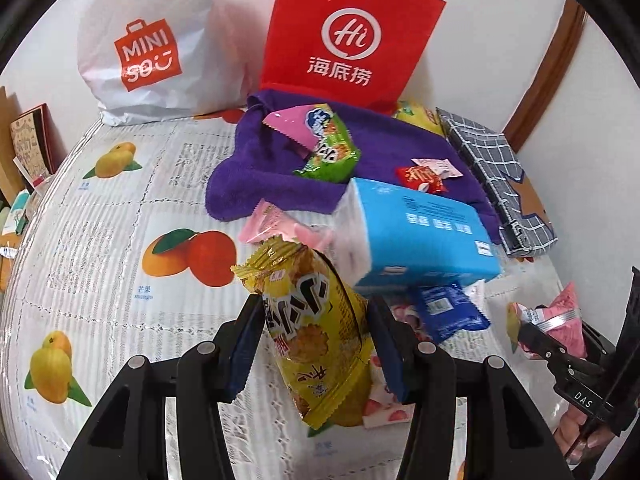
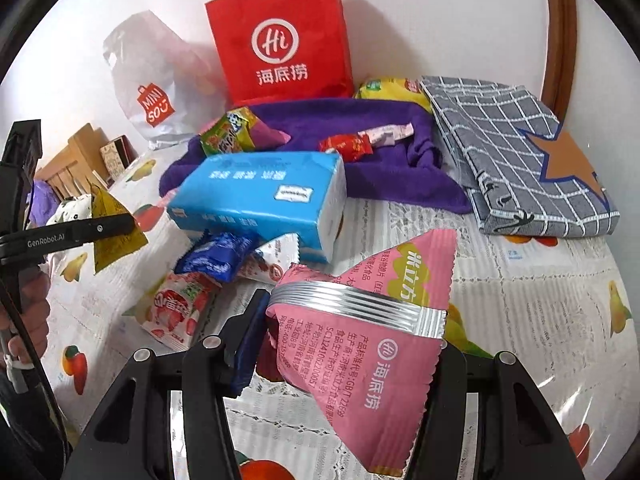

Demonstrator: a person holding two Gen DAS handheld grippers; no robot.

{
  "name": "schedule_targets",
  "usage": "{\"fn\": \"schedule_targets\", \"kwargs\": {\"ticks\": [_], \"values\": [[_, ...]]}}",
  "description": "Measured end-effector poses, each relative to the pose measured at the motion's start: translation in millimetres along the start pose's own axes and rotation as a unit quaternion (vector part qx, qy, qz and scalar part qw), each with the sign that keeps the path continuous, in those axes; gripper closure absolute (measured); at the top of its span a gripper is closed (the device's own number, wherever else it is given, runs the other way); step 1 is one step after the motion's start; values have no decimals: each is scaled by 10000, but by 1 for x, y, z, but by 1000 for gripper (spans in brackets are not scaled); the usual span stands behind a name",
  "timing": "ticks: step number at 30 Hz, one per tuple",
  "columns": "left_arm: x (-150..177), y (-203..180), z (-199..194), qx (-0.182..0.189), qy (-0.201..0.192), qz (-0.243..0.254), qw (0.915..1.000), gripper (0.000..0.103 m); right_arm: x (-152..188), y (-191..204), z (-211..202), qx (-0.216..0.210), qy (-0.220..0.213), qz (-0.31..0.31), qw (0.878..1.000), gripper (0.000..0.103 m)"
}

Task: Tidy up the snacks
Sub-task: 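Carry the yellow bag with the left tool while the right tool carries the pink bag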

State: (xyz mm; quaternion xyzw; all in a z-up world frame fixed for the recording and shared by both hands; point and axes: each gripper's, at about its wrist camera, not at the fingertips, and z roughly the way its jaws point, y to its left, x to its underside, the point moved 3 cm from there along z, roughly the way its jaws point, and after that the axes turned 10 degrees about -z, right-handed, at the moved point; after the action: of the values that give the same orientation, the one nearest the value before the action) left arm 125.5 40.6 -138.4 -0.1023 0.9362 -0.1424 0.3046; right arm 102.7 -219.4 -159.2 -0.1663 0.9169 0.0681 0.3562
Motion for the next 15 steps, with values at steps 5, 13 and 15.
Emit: {"fn": "schedule_targets", "kwargs": {"ticks": [5, 13, 15], "values": [[2, -11, -5, 50, -34, 84, 9999, 52, -7, 7, -7, -48, -118, -96, 9999, 48], [0, -29, -12, 87, -96, 274, 9995, 52, -22, 11, -11, -79, -218, -154, 9996, 48], [-1, -35, -14, 110, -106, 331, 9993, 52, -27, 10, -12, -78, -243, -168, 9995, 48]]}}
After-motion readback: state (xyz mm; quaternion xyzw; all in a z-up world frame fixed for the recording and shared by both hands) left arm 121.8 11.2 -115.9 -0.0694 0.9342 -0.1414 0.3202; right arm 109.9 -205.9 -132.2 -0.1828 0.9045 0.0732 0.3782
